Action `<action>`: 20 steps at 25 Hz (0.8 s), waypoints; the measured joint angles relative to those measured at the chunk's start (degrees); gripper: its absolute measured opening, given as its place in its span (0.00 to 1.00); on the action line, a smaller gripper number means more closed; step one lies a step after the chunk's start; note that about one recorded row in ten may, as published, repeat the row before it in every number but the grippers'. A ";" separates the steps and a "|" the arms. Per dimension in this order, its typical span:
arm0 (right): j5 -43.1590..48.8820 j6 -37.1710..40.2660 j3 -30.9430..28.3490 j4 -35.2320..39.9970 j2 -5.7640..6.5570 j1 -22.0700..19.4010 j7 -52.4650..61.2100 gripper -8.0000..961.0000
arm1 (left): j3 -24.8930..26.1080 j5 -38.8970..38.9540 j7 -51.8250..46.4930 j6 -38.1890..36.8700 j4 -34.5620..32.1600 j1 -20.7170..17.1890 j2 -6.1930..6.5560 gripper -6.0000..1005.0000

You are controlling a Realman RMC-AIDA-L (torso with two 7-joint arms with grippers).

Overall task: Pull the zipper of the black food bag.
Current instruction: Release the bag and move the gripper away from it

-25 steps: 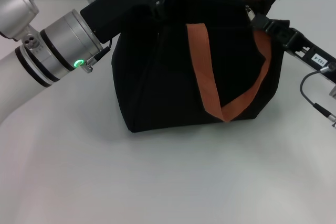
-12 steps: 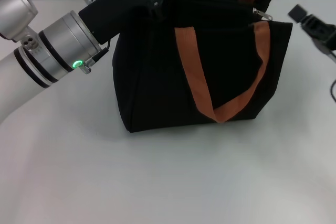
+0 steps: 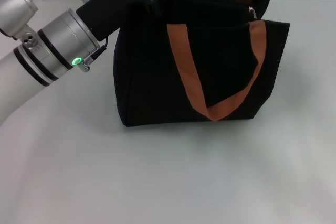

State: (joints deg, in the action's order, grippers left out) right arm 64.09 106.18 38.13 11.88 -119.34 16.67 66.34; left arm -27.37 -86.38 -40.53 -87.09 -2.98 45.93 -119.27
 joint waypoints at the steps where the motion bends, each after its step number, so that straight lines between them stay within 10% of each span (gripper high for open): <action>1: 0.20 -0.14 0.34 -0.07 0.01 0.20 -0.26 0.25 | 0.21 -0.01 0.21 0.00 0.17 -0.02 0.00 0.11; 9: 1.11 3.23 1.13 -0.75 -0.19 0.64 -4.36 0.49 | 3.69 0.00 -3.55 -1.72 -0.17 -1.87 0.15 0.13; 20: 1.18 4.36 1.08 -3.78 -0.18 0.81 -9.41 0.87 | 10.04 0.15 -6.16 -12.23 -10.33 -17.06 0.69 0.35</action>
State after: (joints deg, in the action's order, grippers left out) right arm 65.27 110.54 39.22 8.10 -119.52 17.48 56.93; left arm -17.33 -86.23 -46.69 -99.32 -13.32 28.88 -118.58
